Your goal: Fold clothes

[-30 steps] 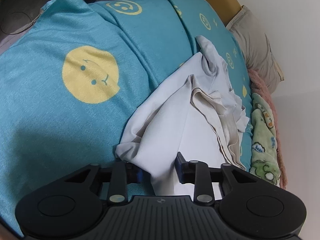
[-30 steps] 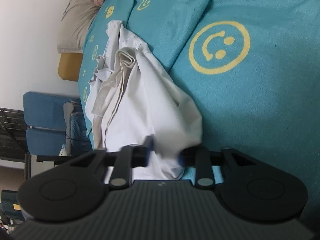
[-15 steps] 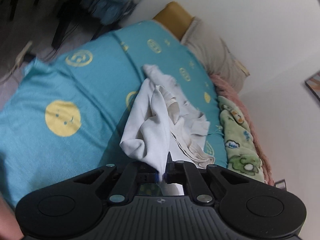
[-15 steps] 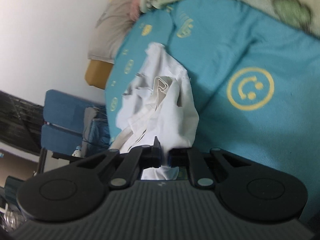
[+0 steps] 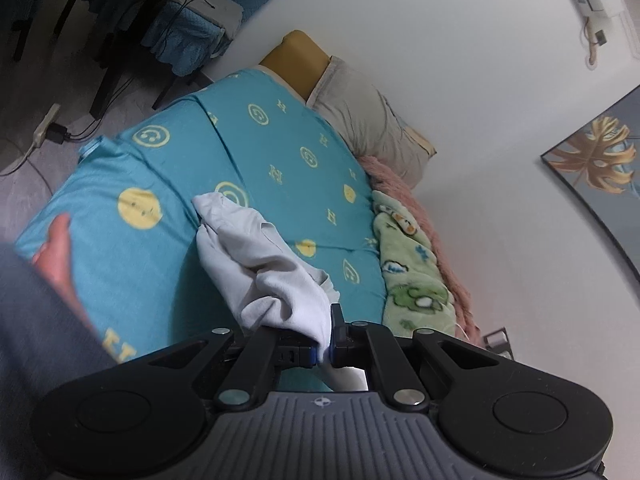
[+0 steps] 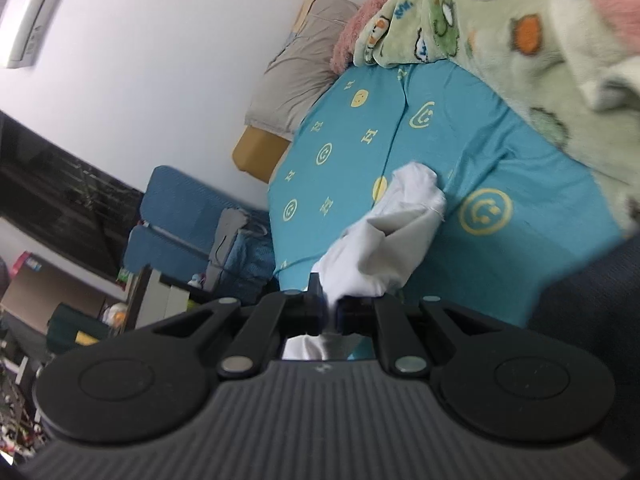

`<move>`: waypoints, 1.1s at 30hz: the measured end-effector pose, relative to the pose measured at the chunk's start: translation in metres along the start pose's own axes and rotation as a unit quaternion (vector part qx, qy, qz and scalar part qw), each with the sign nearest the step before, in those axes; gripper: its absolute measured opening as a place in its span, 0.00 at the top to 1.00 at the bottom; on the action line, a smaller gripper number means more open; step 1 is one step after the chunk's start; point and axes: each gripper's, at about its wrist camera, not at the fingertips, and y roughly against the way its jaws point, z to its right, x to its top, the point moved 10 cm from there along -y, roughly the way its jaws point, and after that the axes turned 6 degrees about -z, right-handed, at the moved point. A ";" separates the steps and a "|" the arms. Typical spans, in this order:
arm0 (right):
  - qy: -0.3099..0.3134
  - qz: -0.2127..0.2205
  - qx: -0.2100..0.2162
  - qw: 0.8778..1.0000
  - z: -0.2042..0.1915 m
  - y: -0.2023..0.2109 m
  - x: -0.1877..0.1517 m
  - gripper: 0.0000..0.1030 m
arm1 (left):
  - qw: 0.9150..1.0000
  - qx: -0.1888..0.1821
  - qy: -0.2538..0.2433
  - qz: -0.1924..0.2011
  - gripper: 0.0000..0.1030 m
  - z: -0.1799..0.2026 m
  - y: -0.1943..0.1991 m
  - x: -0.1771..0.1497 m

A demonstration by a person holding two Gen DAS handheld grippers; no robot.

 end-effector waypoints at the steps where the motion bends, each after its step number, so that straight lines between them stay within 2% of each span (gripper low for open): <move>1: 0.001 -0.003 -0.002 1.000 0.001 0.011 -0.008 0.91 | 1.000 -0.001 0.002 -0.002 0.95 -0.002 0.009 -0.009; 5: -0.001 -0.009 -0.005 1.000 0.008 0.035 -0.030 0.91 | 1.000 0.002 0.011 -0.012 0.94 -0.009 0.027 -0.027; 9: -0.024 -0.019 -0.012 0.999 0.013 0.022 -0.023 0.90 | 0.999 0.015 0.021 -0.021 0.94 -0.014 0.014 -0.019; 14: -0.039 -0.034 -0.037 0.998 0.020 -0.031 0.003 0.90 | 0.998 0.039 0.042 -0.030 0.94 -0.020 -0.056 0.023; 18: -0.066 -0.039 -0.050 0.996 0.033 -0.082 0.029 0.89 | 0.997 0.067 0.016 -0.031 0.93 -0.017 -0.116 0.053; 22: -0.125 -0.058 -0.034 0.990 0.051 -0.128 0.051 0.88 | 0.995 0.089 0.001 -0.039 0.93 -0.025 -0.173 0.079; 27: -0.128 -0.089 -0.031 0.987 0.073 -0.172 0.063 0.88 | 0.995 0.080 0.006 -0.058 0.91 -0.051 -0.225 0.092; 29: -0.127 -0.093 -0.027 0.987 0.083 -0.185 0.061 0.88 | 0.997 0.064 0.002 -0.051 0.91 -0.063 -0.237 0.089; 33: -0.118 -0.099 -0.027 0.988 0.094 -0.196 0.055 0.88 | 0.997 0.045 0.026 -0.051 0.91 -0.083 -0.249 0.084</move>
